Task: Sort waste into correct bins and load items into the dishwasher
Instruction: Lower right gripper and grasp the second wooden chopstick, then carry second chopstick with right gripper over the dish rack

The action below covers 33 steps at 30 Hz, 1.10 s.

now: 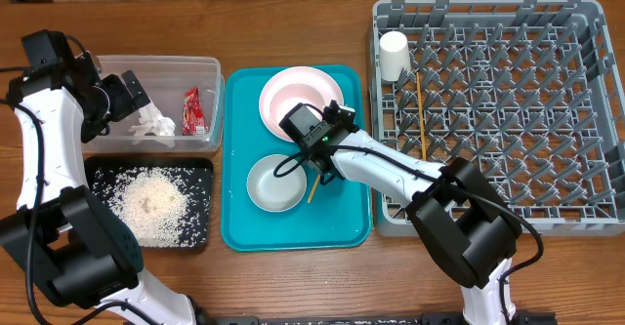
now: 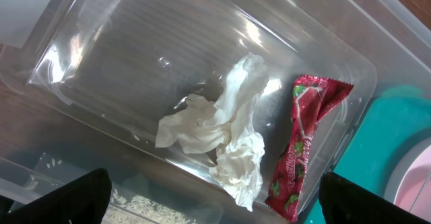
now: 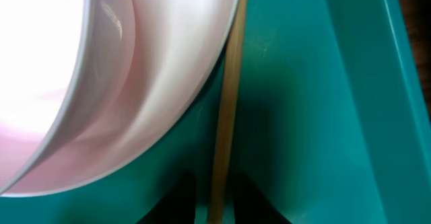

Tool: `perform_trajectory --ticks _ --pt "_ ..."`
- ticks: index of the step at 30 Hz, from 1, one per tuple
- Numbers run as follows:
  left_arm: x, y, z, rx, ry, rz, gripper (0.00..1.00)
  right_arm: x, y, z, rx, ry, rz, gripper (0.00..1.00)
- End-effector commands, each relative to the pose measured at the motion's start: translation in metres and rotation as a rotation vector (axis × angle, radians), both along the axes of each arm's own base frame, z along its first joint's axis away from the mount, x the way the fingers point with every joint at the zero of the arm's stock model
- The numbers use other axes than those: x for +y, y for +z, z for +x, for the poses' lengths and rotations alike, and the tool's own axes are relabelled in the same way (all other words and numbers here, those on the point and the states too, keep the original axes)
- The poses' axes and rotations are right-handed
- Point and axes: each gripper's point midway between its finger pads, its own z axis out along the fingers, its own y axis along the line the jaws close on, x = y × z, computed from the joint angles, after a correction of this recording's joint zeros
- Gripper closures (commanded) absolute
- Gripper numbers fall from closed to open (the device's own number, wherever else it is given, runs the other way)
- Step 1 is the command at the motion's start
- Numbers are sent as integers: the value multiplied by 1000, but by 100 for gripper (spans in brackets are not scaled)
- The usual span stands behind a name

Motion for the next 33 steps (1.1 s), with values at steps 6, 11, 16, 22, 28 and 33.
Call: perform_trajectory --ticks 6,11,16,22,28,33 --pt "-3 19 4 -41 -28 31 0 -4 -7 -2 7 -9 -22 85" --pt "-3 19 4 -41 -28 31 0 -5 -7 -2 9 -9 -24 88" --pt "-3 19 4 -41 -27 31 0 -5 -7 -2 10 -8 -25 90" --pt "-3 19 4 -41 -28 31 0 -4 -7 -3 13 -7 -18 96" --pt "-3 19 4 -41 -28 31 0 -1 2 1 -2 0 -13 96" --pt "-3 19 4 -41 -28 31 0 -2 35 9 -46 -7 10 96"
